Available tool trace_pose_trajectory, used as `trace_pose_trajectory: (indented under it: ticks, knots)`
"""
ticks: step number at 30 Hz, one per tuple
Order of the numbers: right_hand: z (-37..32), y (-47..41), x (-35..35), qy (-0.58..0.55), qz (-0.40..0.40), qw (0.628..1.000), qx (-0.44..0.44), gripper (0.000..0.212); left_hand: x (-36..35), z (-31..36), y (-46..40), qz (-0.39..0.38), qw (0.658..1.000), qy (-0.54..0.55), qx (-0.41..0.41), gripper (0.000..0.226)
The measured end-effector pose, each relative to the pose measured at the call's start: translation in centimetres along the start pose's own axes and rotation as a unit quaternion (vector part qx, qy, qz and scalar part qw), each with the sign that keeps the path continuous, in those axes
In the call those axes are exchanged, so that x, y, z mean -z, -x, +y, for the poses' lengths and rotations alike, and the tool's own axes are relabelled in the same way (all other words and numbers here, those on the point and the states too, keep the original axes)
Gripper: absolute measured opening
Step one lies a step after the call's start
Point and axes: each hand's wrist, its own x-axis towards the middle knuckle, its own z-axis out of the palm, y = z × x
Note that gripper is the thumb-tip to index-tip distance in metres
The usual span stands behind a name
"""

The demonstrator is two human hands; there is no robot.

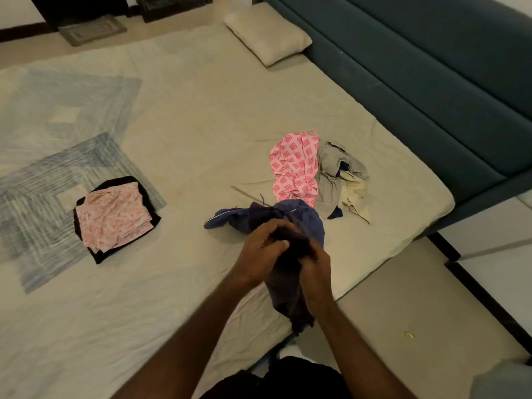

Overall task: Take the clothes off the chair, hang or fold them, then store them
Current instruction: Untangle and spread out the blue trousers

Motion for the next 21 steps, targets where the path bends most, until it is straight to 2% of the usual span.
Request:
trace_pose_trajectory:
  ticks: [2,4,6,7,9,12,13,15,18,19,21]
  knots:
    - [-1.6,-0.3,0.3,-0.072,-0.010,0.994,-0.078,0.032,2.1,-0.1,-0.8,-0.016,0.995,-0.096,-0.032,0.045]
    - [-3.2,-0.6,1.1,-0.161,-0.004,0.975,-0.155,0.031,3.6,-0.9,-1.7,-0.038,0.970,-0.237,-0.050,0.059]
    - [-4.9,-1.0,2.6,-0.236,-0.063,0.949,-0.199,0.034,4.3,-1.3,-2.3,-0.089,0.947,-0.307,-0.013,0.079]
    - [-5.7,-1.3,3.3,-0.255,-0.117,0.938,-0.204,0.035,4.4,-1.3,-2.5,-0.108,0.940,-0.323,-0.001,0.089]
    - [-7.0,-1.9,4.8,-0.261,-0.221,0.921,-0.186,0.024,4.4,-0.8,-2.7,-0.161,0.934,-0.319,0.005,0.100]
    - [-8.0,-3.0,6.4,-0.252,-0.321,0.901,-0.146,0.039,3.9,-0.8,-2.8,-0.257,0.937,-0.235,0.021,0.080]
    - [-8.1,-3.4,6.7,-0.267,-0.323,0.897,-0.142,0.038,3.7,-0.9,-2.6,-0.284,0.929,-0.235,0.028,0.073]
    - [-8.5,-4.2,7.4,-0.287,-0.277,0.906,-0.138,0.033,3.3,-1.0,-2.5,-0.310,0.922,-0.231,0.035,0.056]
    - [-8.5,-6.1,8.3,-0.216,-0.181,0.953,-0.109,0.030,3.6,0.1,-2.8,-0.264,0.950,-0.167,0.024,0.028]
    - [-8.5,-6.6,8.7,-0.162,-0.151,0.971,-0.090,0.025,4.0,0.6,-3.0,-0.248,0.956,-0.154,0.025,0.028]
    - [-8.5,-7.2,9.6,-0.080,-0.121,0.988,-0.052,0.018,5.3,1.5,-3.6,-0.248,0.950,-0.188,0.025,0.043]
